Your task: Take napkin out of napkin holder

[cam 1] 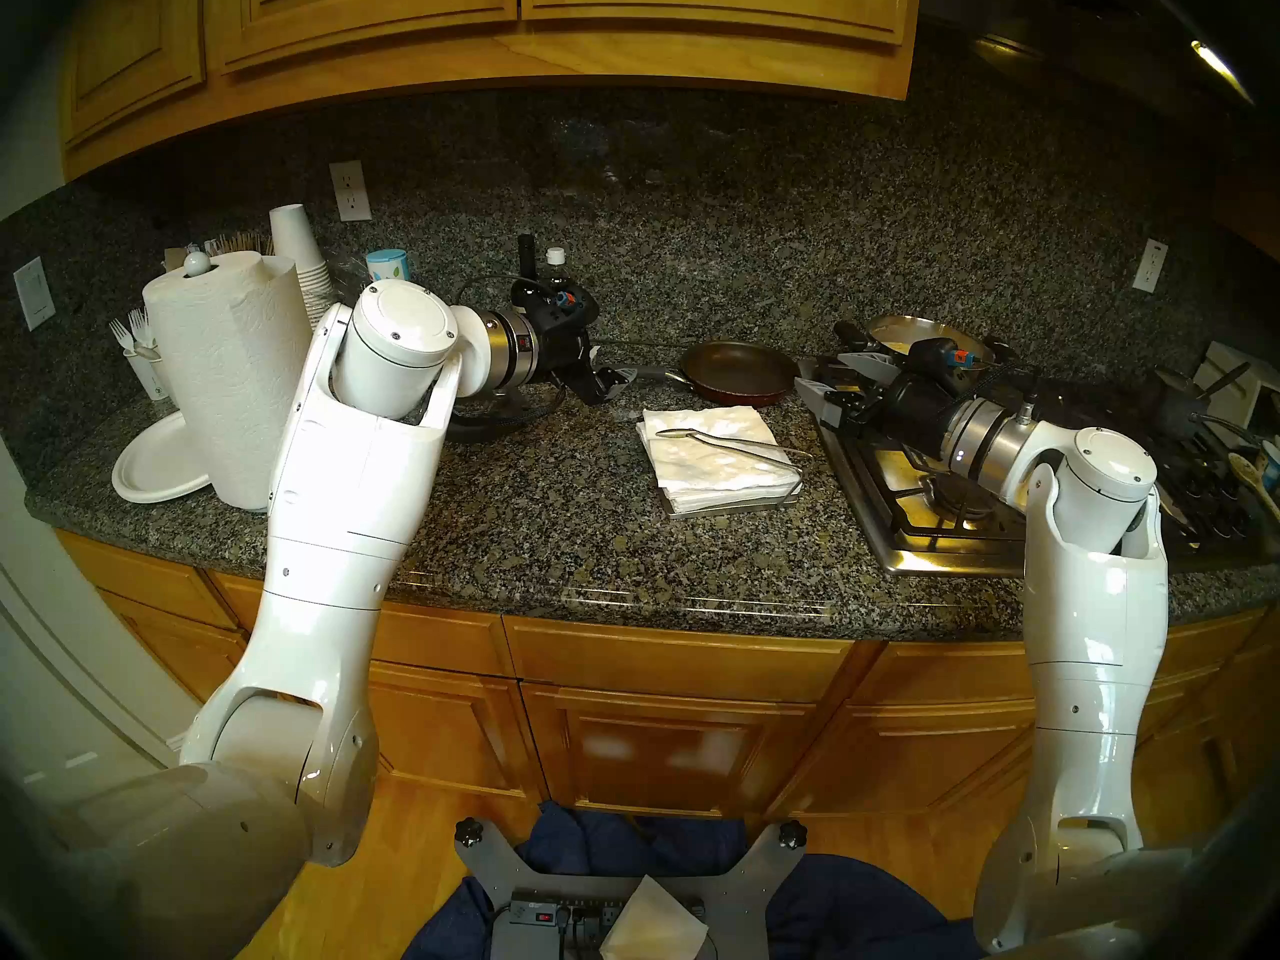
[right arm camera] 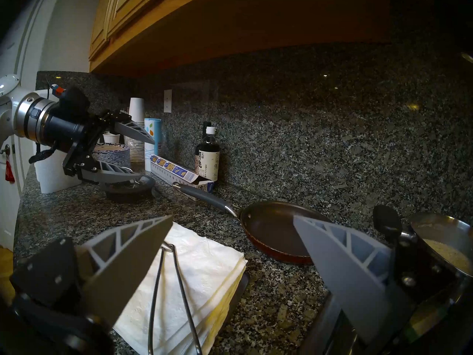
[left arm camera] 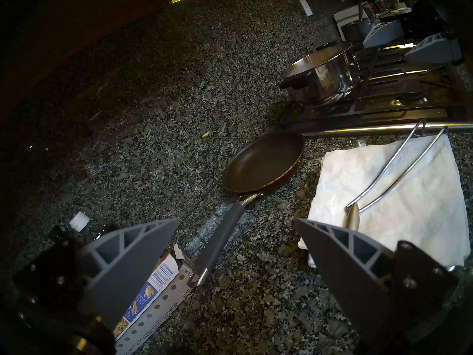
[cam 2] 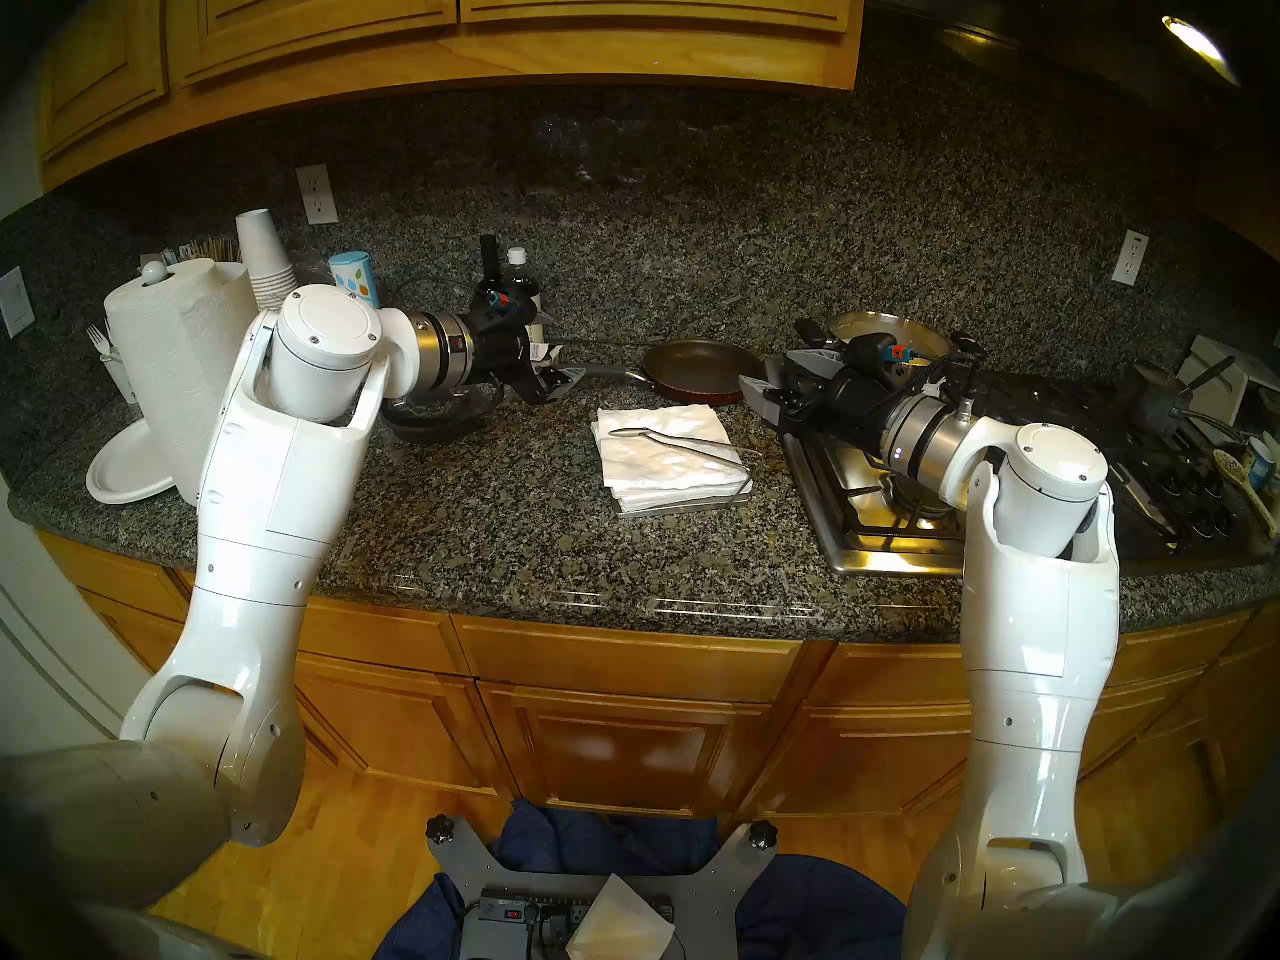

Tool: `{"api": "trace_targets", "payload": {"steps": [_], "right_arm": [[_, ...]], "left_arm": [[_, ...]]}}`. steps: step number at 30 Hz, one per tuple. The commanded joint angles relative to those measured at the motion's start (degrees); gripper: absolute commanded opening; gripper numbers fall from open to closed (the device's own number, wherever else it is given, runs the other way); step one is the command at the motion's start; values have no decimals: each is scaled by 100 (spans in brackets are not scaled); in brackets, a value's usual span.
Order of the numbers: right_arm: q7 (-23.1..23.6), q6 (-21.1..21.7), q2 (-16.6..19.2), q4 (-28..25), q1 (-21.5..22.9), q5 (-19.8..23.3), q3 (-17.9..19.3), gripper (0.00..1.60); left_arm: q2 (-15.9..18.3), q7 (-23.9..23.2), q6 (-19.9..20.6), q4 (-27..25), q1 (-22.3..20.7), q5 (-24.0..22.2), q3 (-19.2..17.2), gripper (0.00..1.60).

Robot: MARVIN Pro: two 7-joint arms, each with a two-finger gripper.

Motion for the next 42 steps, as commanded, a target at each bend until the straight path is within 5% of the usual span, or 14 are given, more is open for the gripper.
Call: {"api": "trace_targets", "payload": {"steps": [1,16,34,42], "right_arm": [[101,-34,44,-63,204,51,-110,160],[55,-158,74,105,282,-122,-427,160],[80,-144,64,73,275,-127,-434,160],[71,-146,56,44,255,-96,-408,160]], "left_arm": [[-6,-431,-164,-45,-289,-380,-97,160],[-62,-885,-217,106,-281,-521,-102,160],[-35,-741,-384,262,-326,135,489,160],[-60,-814,-498,360,-310,148,542,107]]}}
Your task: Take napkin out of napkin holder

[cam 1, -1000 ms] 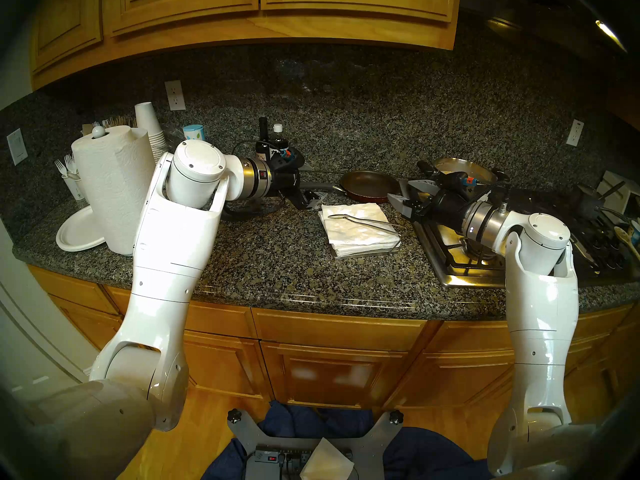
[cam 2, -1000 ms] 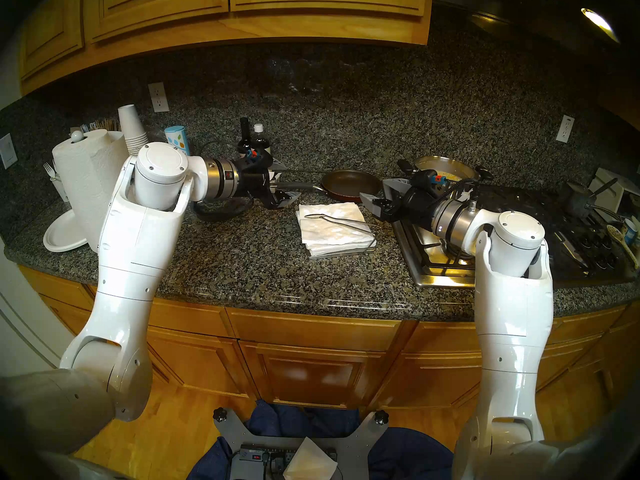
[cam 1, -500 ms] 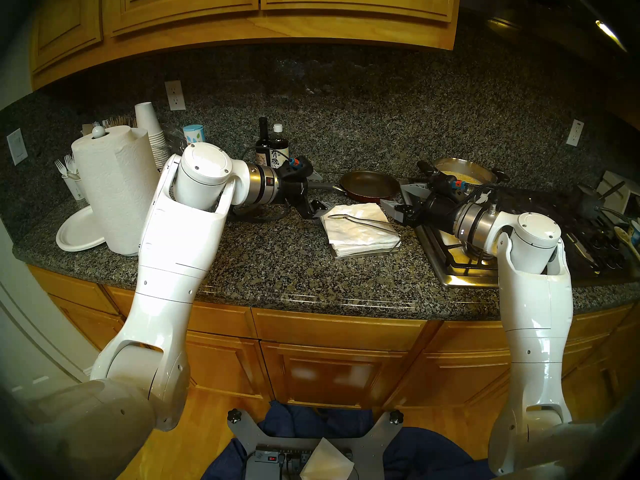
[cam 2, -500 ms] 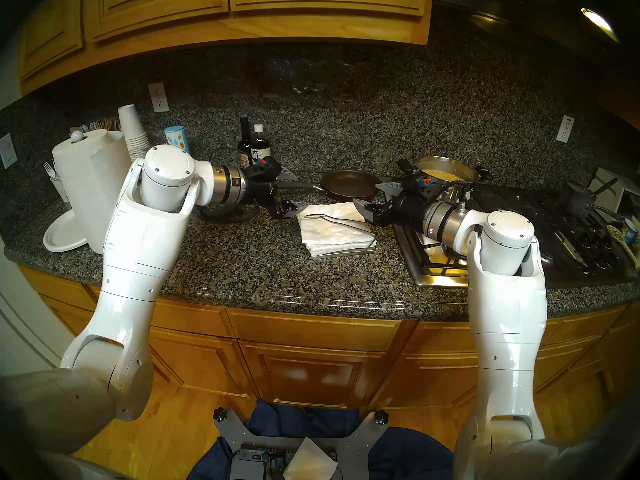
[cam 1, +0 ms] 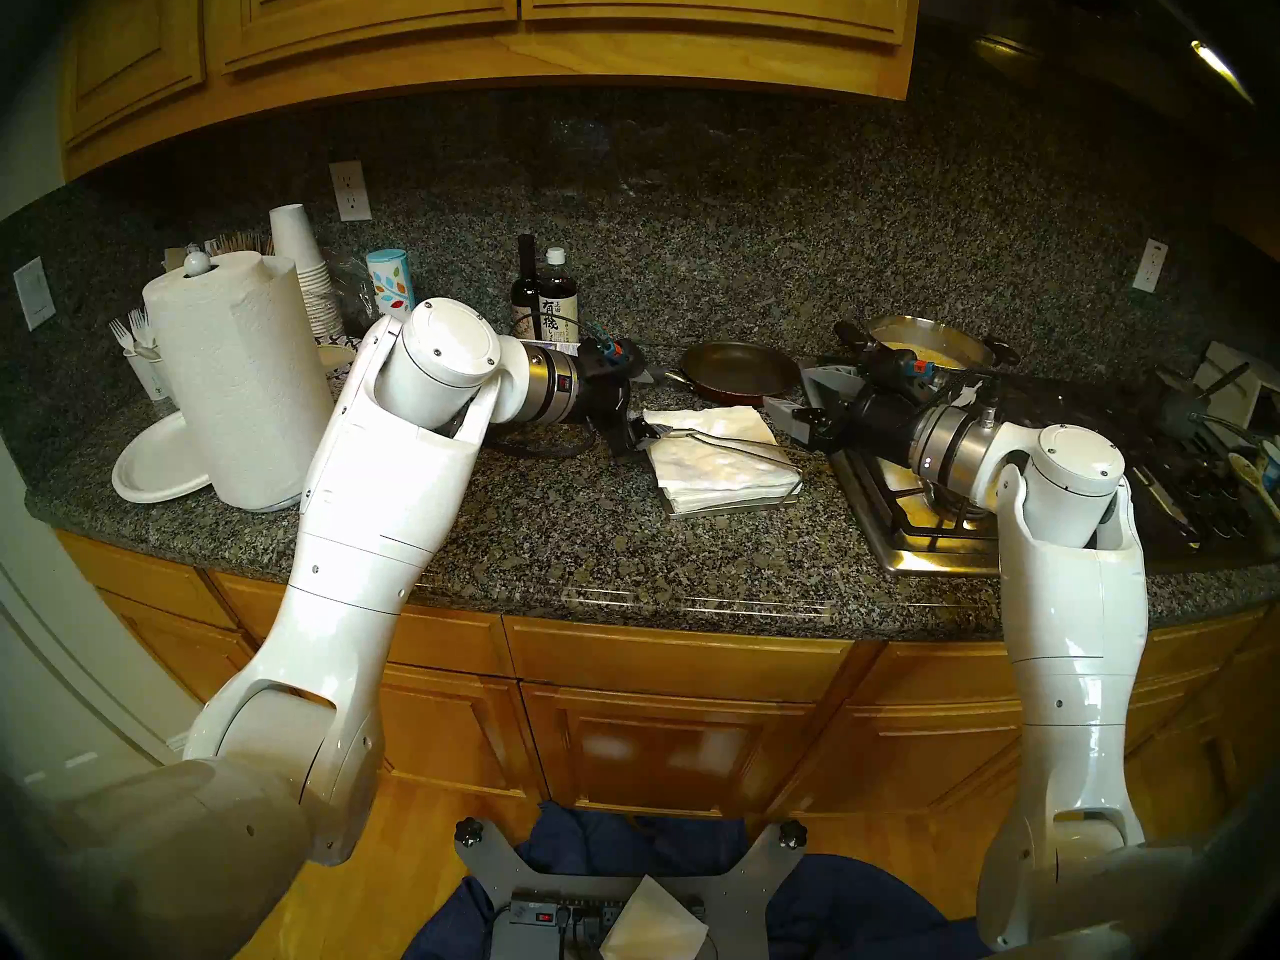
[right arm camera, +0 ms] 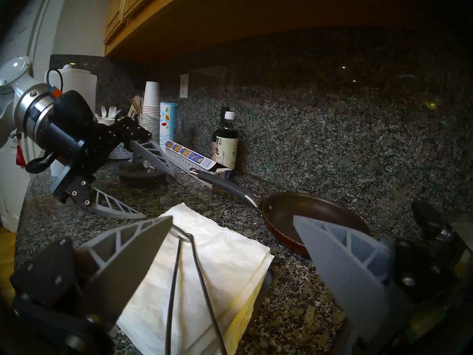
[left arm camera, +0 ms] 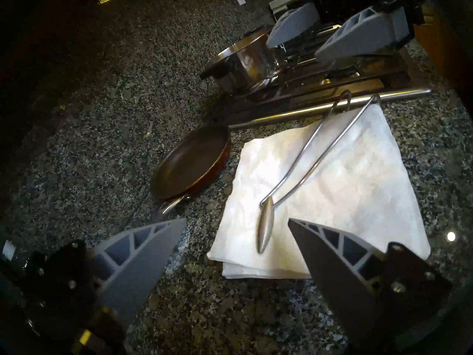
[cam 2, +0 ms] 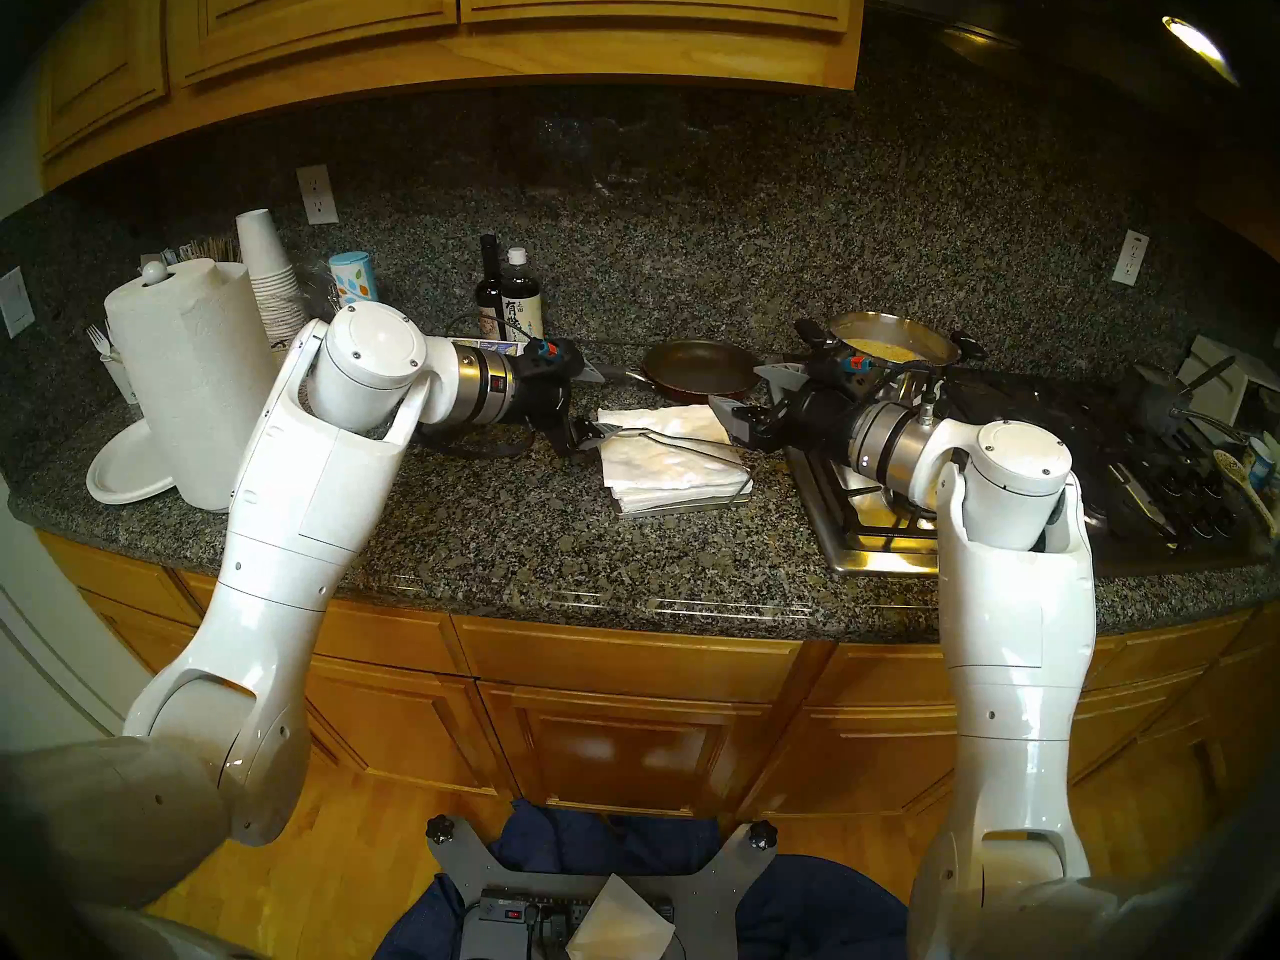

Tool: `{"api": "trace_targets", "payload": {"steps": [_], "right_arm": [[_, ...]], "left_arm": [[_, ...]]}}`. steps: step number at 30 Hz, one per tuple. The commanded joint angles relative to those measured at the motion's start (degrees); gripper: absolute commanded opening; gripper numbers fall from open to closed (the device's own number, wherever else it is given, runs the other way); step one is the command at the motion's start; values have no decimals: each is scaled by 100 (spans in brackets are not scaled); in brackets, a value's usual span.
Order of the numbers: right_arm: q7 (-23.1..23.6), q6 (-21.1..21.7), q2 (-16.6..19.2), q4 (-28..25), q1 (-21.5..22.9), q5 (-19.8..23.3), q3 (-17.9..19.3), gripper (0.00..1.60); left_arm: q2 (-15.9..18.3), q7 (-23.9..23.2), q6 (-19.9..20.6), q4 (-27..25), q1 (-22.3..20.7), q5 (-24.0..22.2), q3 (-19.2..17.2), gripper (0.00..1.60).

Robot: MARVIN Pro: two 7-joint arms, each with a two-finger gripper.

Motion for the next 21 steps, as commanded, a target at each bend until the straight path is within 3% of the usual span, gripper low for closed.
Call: {"api": "trace_targets", "payload": {"steps": [1,5,10,21], "right_arm": [[9,-28,-5,-178,156,71,51,160],[8,-35,-4,-179,148,84,61,160],[13,-32,1,-180,143,98,67,160],[16,-34,-2,-176,140,136,82,160]], "left_arm": [[-30,-23,-105,-24,-235,-54,-34,107],[-44,-43,-141,32,-244,-29,-4,104],[17,-59,-264,15,-278,111,162,133],[-24,93,-259,52,-396,397,331,130]]}}
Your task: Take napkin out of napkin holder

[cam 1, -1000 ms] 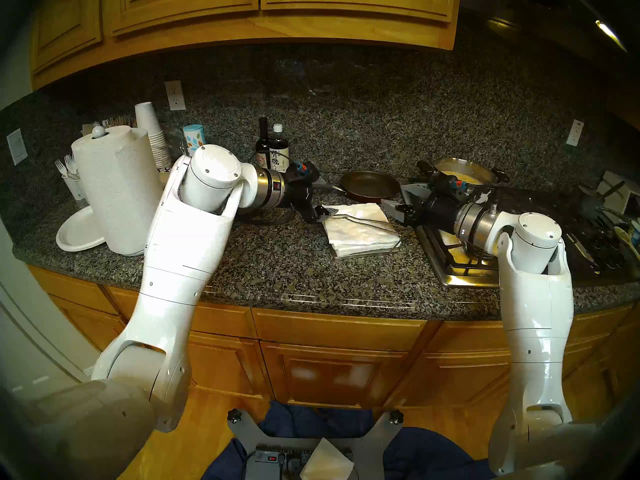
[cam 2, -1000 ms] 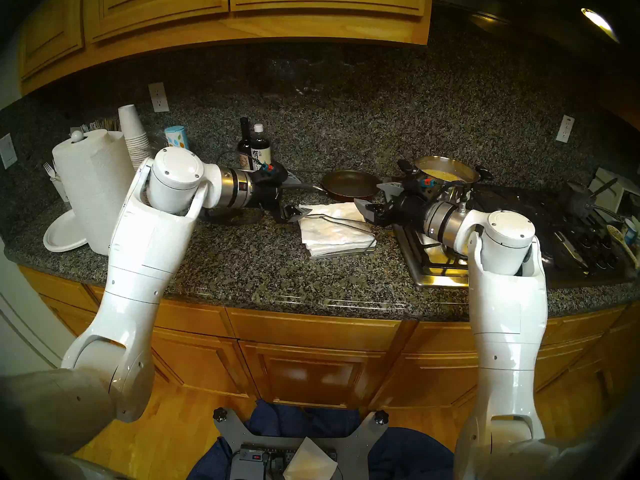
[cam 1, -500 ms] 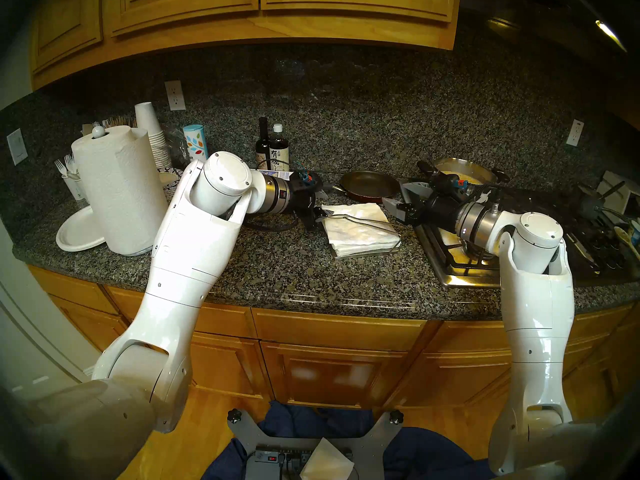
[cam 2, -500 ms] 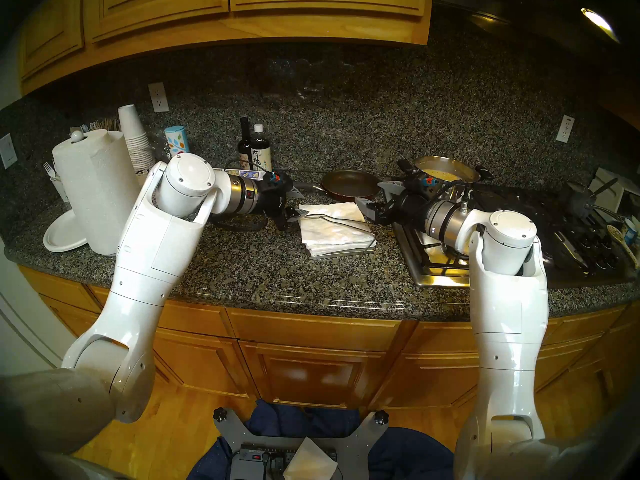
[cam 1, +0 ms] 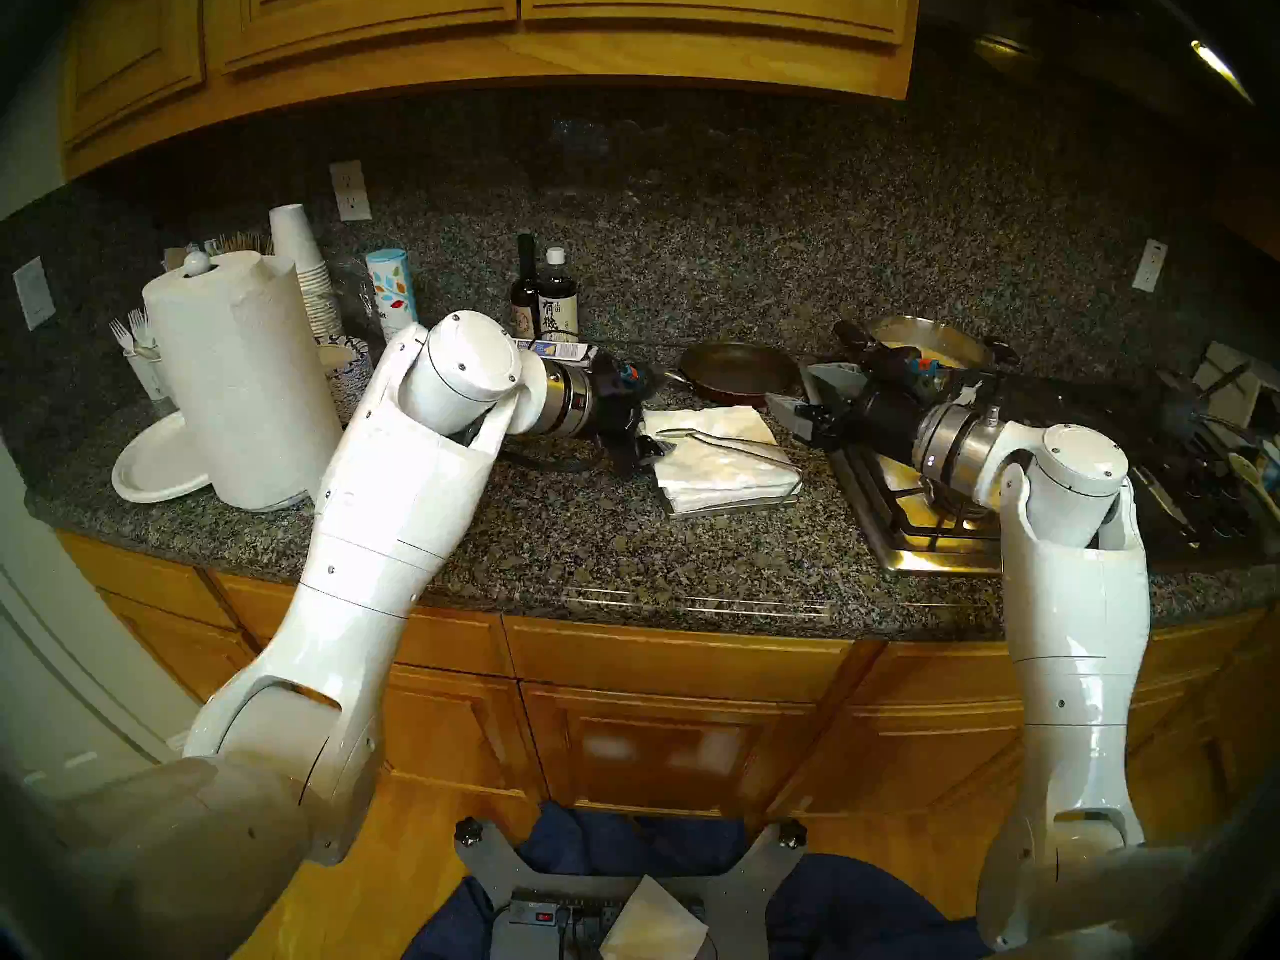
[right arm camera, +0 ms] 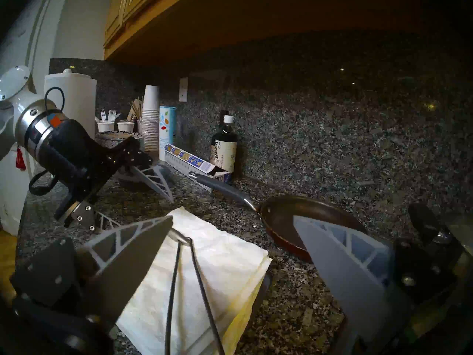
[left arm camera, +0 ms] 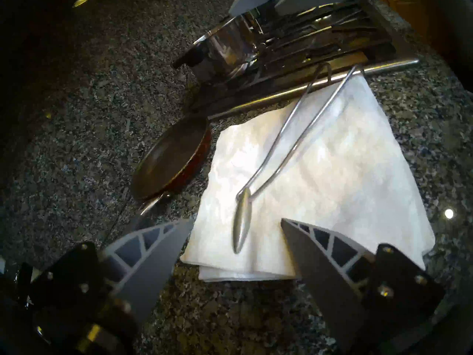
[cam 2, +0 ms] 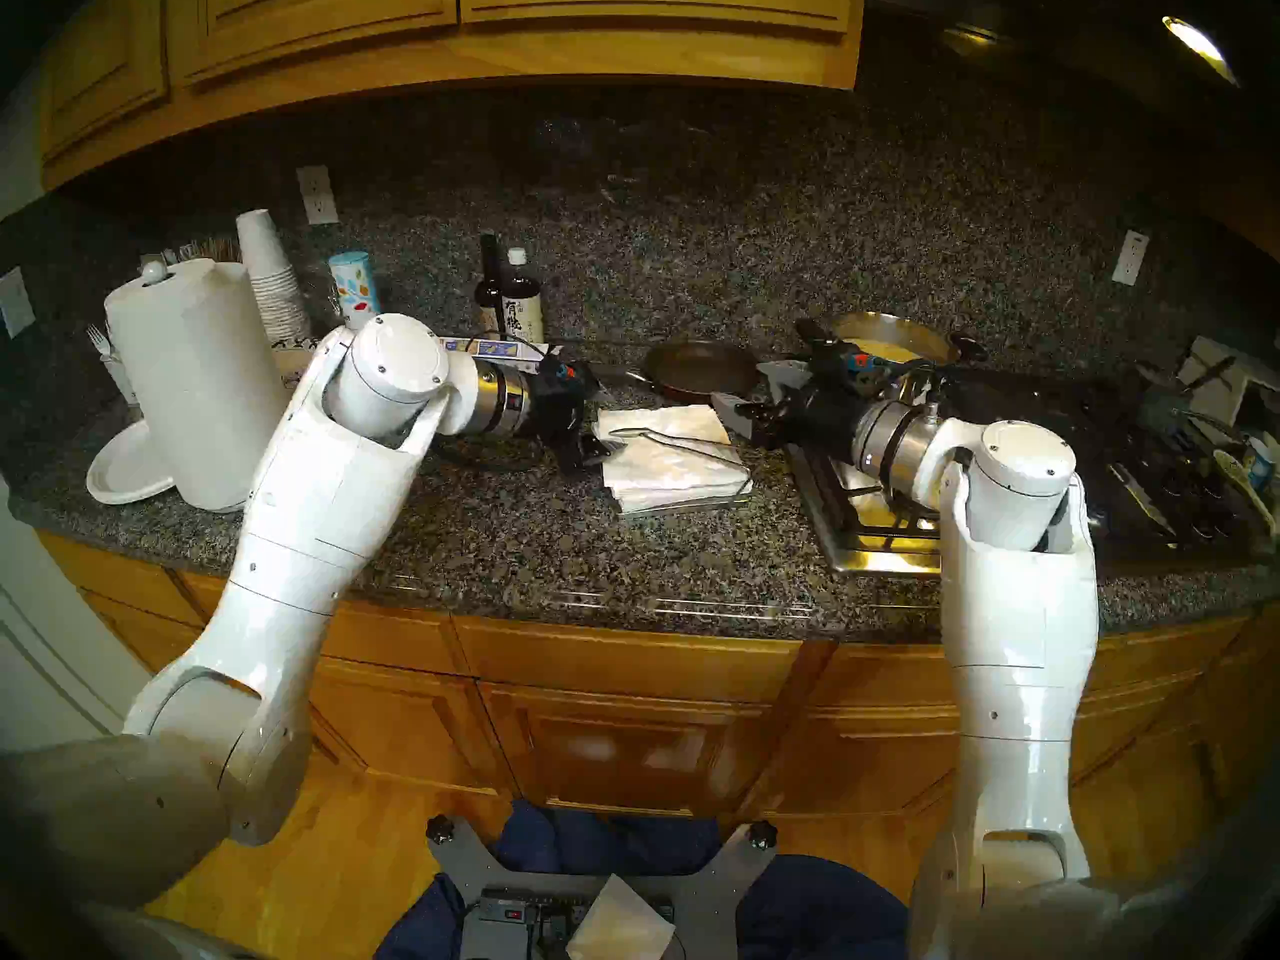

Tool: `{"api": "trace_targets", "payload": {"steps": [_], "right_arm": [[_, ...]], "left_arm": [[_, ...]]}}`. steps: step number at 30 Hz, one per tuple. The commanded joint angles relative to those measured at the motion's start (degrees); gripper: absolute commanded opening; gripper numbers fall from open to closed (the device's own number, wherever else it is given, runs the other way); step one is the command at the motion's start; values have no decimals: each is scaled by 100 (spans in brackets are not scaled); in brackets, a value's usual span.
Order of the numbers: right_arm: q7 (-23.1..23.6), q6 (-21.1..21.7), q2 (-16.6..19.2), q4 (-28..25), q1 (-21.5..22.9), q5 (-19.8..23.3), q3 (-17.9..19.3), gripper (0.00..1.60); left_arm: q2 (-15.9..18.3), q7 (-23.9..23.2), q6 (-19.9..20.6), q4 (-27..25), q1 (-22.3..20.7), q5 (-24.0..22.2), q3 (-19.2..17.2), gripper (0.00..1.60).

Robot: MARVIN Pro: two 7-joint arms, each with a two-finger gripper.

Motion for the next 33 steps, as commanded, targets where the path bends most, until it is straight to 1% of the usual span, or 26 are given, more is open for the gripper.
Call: {"api": "trace_targets", "payload": {"steps": [1,8,23,33], "right_arm": [[22,-24,0,-166,144,69,39,160],[17,-22,-2,-175,131,84,51,160],[11,-14,-13,-244,83,113,89,160],[-1,-12,-27,-276,54,136,120,160]], "left_arm": [[-42,105,-3,-79,-338,84,-33,128],[-85,140,-3,-18,-348,161,-51,128],[-118,236,-44,-65,-353,490,67,127],[-103,269,-105,-112,-384,761,228,130]]}}
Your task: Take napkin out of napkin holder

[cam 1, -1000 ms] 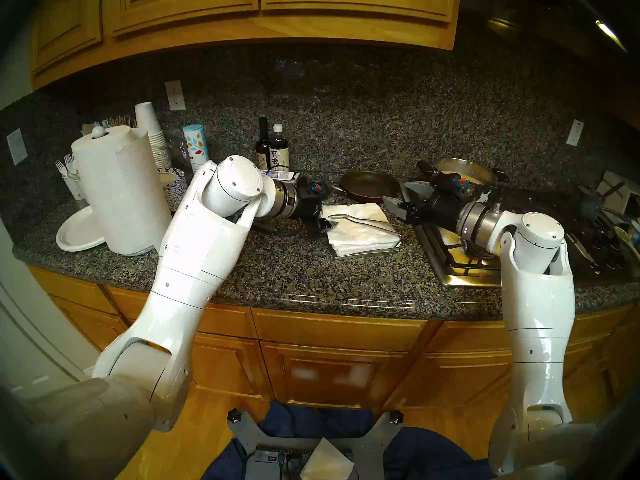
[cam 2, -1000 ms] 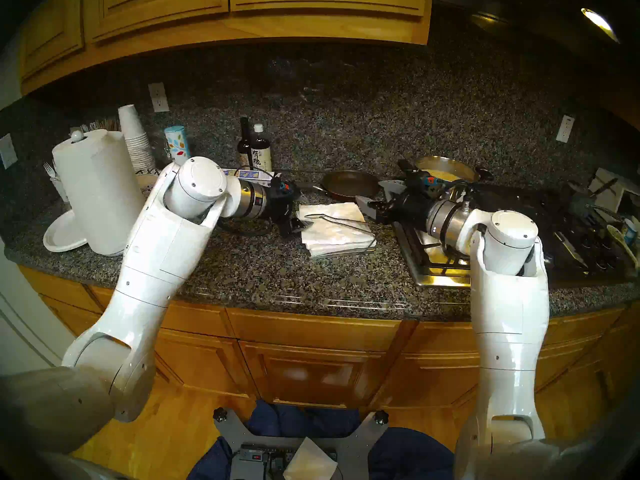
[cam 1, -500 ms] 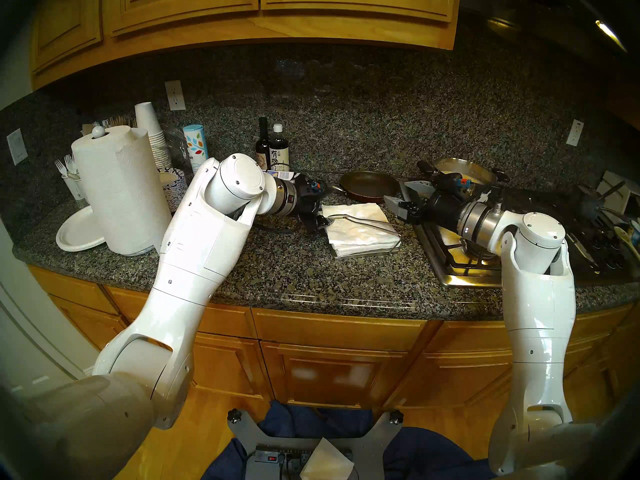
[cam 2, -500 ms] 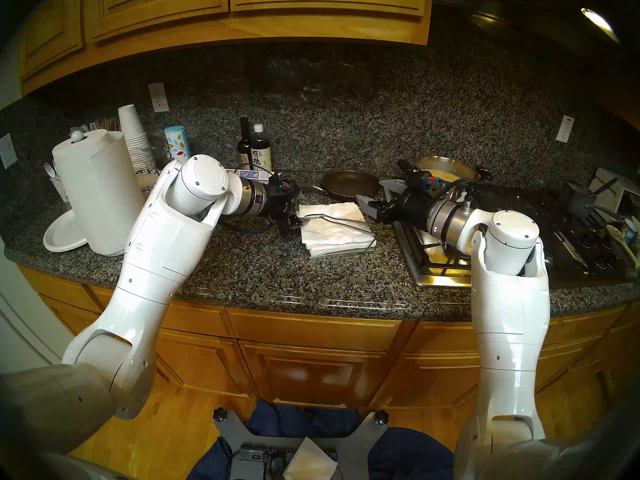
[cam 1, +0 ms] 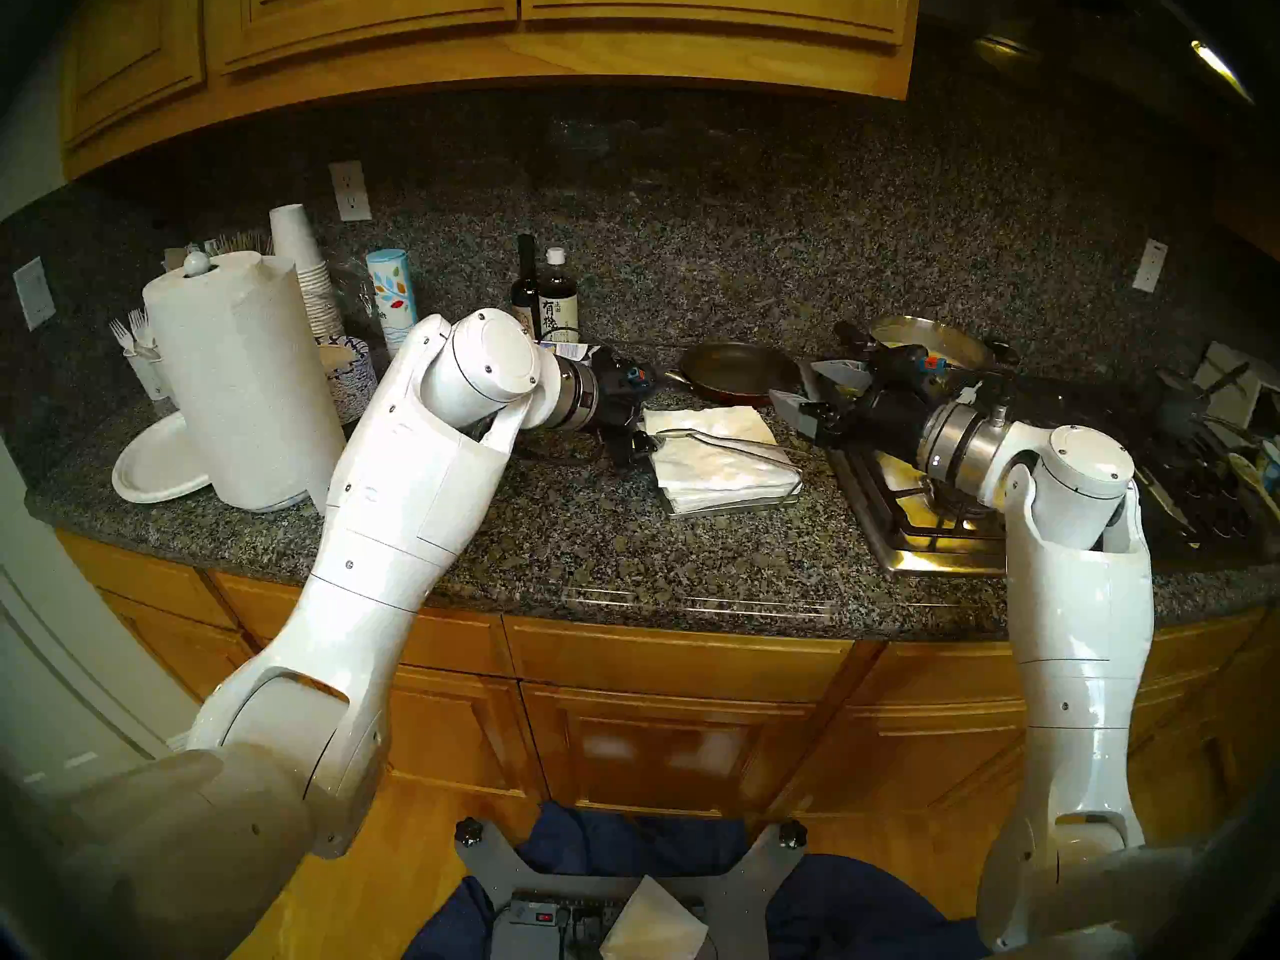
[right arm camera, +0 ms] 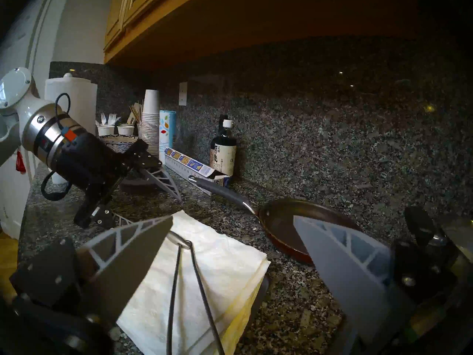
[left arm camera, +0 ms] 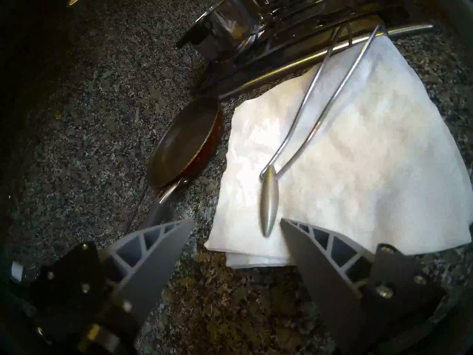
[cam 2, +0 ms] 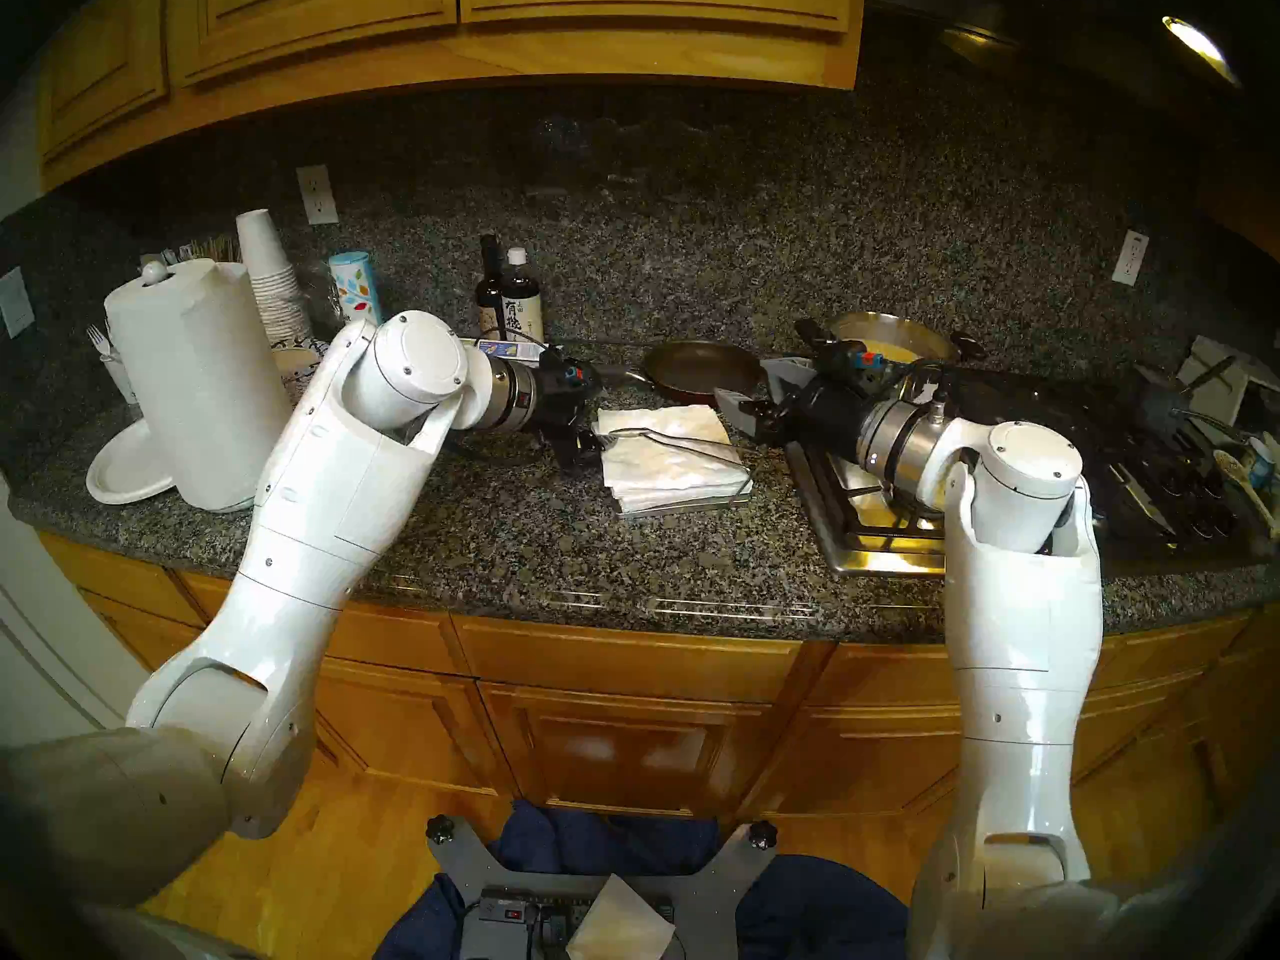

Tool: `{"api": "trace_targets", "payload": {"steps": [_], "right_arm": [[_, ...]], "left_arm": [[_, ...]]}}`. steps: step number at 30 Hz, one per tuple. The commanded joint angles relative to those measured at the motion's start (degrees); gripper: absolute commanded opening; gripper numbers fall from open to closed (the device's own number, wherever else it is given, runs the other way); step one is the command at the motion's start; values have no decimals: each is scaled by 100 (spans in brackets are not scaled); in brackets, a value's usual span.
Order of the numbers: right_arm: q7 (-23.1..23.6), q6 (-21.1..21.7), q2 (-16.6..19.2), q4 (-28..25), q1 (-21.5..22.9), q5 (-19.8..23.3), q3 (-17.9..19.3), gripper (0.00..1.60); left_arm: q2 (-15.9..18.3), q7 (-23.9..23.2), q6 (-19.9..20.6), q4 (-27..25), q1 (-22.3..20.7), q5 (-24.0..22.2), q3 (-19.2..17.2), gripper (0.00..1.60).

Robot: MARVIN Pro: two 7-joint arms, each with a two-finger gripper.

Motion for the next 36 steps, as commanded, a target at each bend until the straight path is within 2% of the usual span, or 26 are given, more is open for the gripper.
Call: {"api": "trace_targets", "payload": {"steps": [1,24,31,36], "right_arm": [[-3,-10,-22,-194,104,64,52,160],[18,2,-33,-238,77,110,72,160],[20,2,-35,-226,96,112,55,160],[16,4,-40,-213,106,114,49,160]], "left_arm": [[-43,78,-34,-183,-273,114,52,131],[43,291,-14,-458,-262,900,475,135],[66,159,-85,-486,-293,945,547,140],[42,40,-85,-589,-293,846,470,146]]}}
